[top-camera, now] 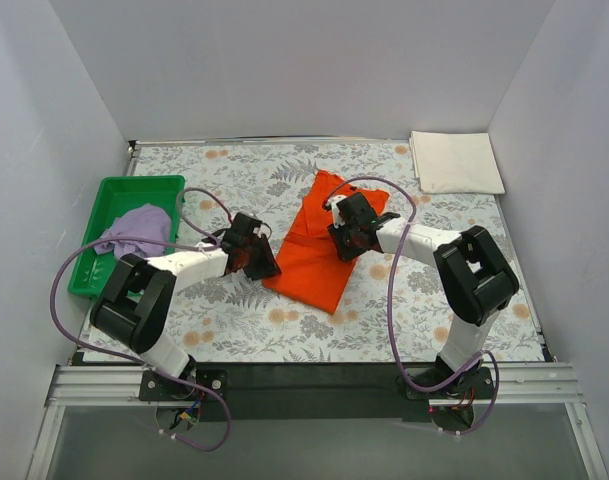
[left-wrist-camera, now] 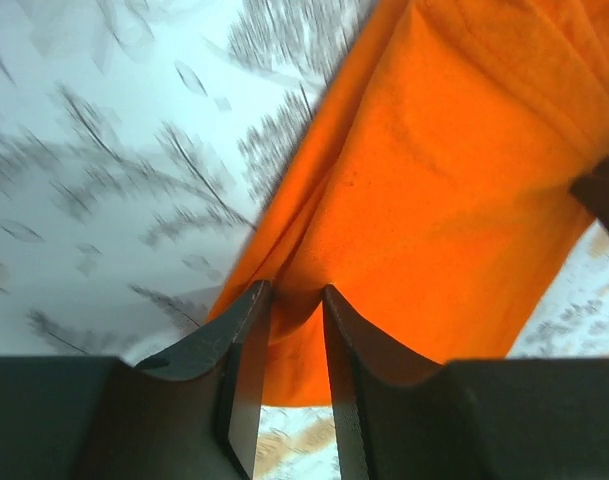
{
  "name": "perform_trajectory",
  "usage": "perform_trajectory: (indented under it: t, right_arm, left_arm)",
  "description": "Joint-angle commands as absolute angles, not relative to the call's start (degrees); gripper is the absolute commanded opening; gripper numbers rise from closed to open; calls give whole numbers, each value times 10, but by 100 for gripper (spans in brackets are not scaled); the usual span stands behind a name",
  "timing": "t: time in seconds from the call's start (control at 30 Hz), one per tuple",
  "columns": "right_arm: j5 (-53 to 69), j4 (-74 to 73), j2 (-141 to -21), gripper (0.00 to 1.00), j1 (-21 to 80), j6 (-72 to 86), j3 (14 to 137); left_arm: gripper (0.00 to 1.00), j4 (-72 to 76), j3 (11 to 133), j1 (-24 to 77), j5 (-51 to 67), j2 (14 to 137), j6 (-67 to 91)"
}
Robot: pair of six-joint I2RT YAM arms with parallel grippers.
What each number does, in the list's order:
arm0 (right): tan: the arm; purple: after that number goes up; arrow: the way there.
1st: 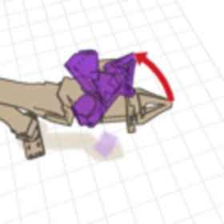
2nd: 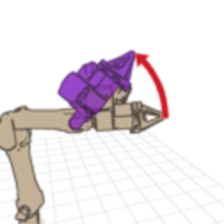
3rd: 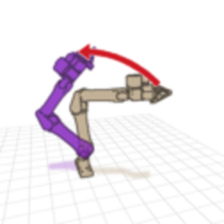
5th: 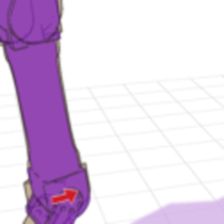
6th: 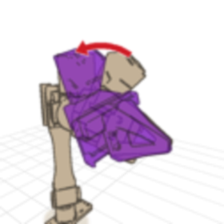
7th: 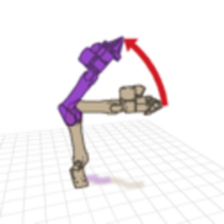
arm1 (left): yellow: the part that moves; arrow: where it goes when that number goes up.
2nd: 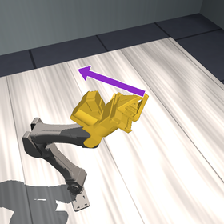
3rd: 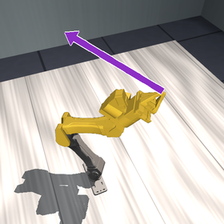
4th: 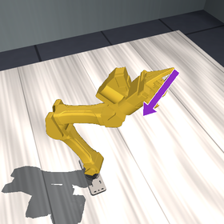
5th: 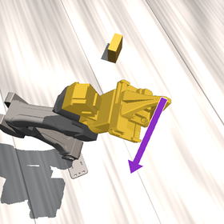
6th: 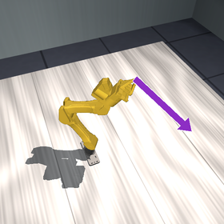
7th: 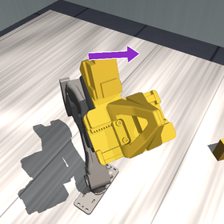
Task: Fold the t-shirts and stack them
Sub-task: Fold the tshirt
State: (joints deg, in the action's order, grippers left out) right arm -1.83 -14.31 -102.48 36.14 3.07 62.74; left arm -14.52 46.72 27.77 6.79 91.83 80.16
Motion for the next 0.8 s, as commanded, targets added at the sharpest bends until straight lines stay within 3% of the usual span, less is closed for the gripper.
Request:
perform_trajectory:
  t: [0.0,0.23,0.4,0.53,0.63,0.77]
  right_arm:
    - [-6,-118,-1027,27,334,18,630]
    - [46,-138,-949,28,303,43,642]
    - [193,-109,-851,30,303,128,542]
    - [283,-9,-765,34,303,206,418]
    - [315,53,-724,34,303,236,332]
    - [329,119,-711,34,303,249,243]
  left_arm:
    - [27,-172,413,328,115,890,903]
    - [42,-200,407,381,42,765,998]
    - [49,-222,422,383,41,703,963]
    - [46,-157,389,395,143,693,935]
    - [38,-105,361,400,181,712,929]
    - [30,-75,339,403,158,736,925]
